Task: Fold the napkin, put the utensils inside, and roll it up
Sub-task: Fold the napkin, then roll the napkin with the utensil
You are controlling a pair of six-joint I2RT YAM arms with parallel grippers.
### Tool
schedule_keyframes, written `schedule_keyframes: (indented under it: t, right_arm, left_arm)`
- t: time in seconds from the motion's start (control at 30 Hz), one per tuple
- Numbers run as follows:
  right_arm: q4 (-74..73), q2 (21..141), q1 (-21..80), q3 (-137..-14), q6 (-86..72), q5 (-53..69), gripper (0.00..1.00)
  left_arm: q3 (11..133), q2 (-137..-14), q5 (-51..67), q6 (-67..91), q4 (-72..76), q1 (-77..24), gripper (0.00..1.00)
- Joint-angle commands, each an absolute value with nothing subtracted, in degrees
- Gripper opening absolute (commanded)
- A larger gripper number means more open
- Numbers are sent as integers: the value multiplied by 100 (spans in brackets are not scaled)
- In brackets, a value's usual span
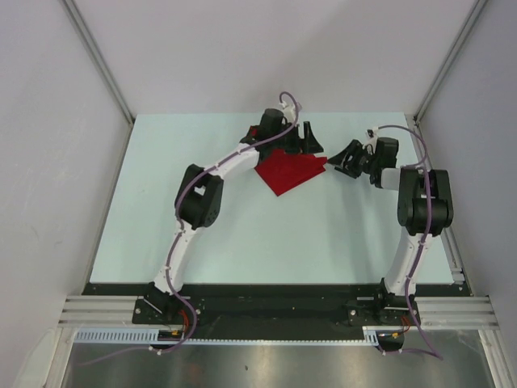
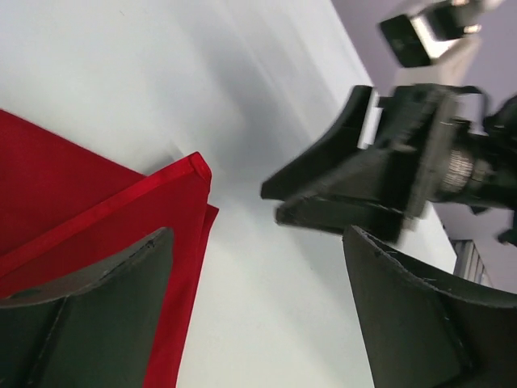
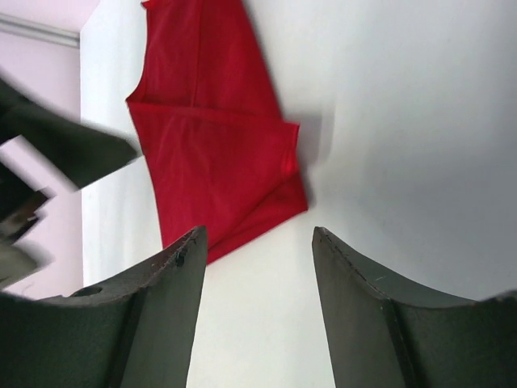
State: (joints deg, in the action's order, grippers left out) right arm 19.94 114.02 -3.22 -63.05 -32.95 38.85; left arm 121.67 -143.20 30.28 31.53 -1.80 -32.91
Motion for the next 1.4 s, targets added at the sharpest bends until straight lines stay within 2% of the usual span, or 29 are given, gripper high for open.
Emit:
schedule_keyframes:
  t: [0.0,0.27,0.43,0.53,0.57,0.8,0.93,1.2,1.37]
  right_arm:
    - [1802,11900,-299,-6959,-3287,3981,60]
    - [1643,12550,-44,-7479,-3366,3894,60]
    - [1433,12805,-18,-7708,-3358,3797,57]
    - [1153,12841,149,-7761,-3287,3639,50]
    - [1090,12832,167,-7752,-3261,3569,45]
    - [748,12806,325,-7647,-3085,3481,27]
    - [650,12604,387,-7454,-3058,3297,0]
    - [852,11664,702,-6173,-3427,2805,0]
    - [958,10882,1211,-5170,-3840,2330,0]
  left_arm:
    - [11306,-12906,2962,2954,167,-3015,90]
    - [8802,-11234,2672,2831,562,-2584,91]
    - [7850,-10443,2514,2690,483,-2435,91]
    - [7375,-10118,2479,2689,510,-2382,91]
    - [7217,-10073,2479,2689,492,-2373,91]
    - [6794,-9633,2479,2549,325,-2320,91]
    - [6496,-9379,2452,2514,237,-2268,91]
    - [5617,-8562,1864,2540,140,-2188,91]
    - [4572,-8192,1749,2803,535,-2188,91]
